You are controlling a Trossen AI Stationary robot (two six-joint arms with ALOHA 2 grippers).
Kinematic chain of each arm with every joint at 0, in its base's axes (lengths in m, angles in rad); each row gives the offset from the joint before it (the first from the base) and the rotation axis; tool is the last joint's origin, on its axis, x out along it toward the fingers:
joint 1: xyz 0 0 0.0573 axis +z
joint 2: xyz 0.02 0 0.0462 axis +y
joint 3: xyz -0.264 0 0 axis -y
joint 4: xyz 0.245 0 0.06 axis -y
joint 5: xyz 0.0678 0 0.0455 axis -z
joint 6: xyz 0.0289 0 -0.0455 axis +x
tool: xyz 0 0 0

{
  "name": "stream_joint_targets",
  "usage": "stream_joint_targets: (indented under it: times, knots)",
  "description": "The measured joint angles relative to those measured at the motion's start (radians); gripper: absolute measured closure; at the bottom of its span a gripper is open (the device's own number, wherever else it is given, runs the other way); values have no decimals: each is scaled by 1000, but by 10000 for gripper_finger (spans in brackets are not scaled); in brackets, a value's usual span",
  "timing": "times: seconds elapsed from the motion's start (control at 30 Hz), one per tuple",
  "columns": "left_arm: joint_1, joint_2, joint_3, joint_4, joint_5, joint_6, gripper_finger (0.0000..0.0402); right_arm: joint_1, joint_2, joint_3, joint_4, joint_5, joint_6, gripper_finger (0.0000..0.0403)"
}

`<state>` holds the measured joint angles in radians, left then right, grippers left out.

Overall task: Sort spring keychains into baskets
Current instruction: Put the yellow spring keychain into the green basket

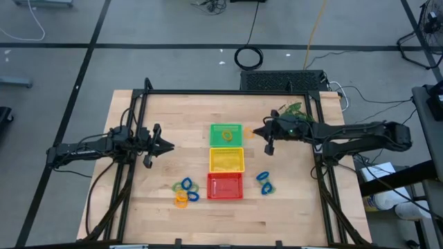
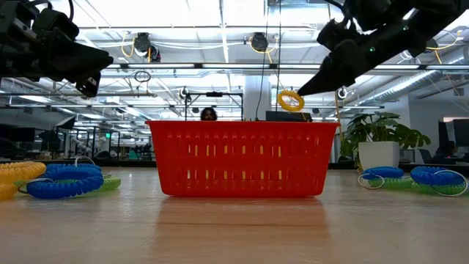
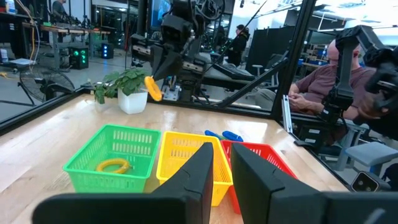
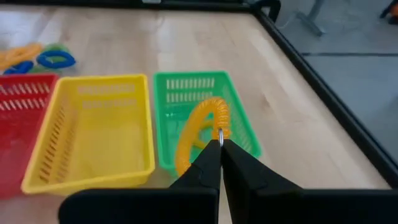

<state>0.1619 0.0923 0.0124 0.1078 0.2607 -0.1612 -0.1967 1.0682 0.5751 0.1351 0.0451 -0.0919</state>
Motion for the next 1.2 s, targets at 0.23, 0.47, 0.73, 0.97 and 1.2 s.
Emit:
stream_joint_targets:
  times: [0.23, 0.47, 0.73, 0.97, 1.2]
  knots:
    - [0, 0, 0, 0, 0, 0, 341, 0, 61, 0, 62, -12, -14, 403]
    - [0, 0, 0, 0, 0, 0, 341, 0, 149, 1, 207, -76, -25, 403]
    - [0, 0, 0, 0, 0, 0, 341, 0, 257, 1, 324, -77, -26, 403]
    - [0, 0, 0, 0, 0, 0, 341, -1, 330, 7, 413, -77, -26, 403]
    - [0, 0, 0, 0, 0, 0, 341, -7, 401, 88, 415, -110, -26, 403]
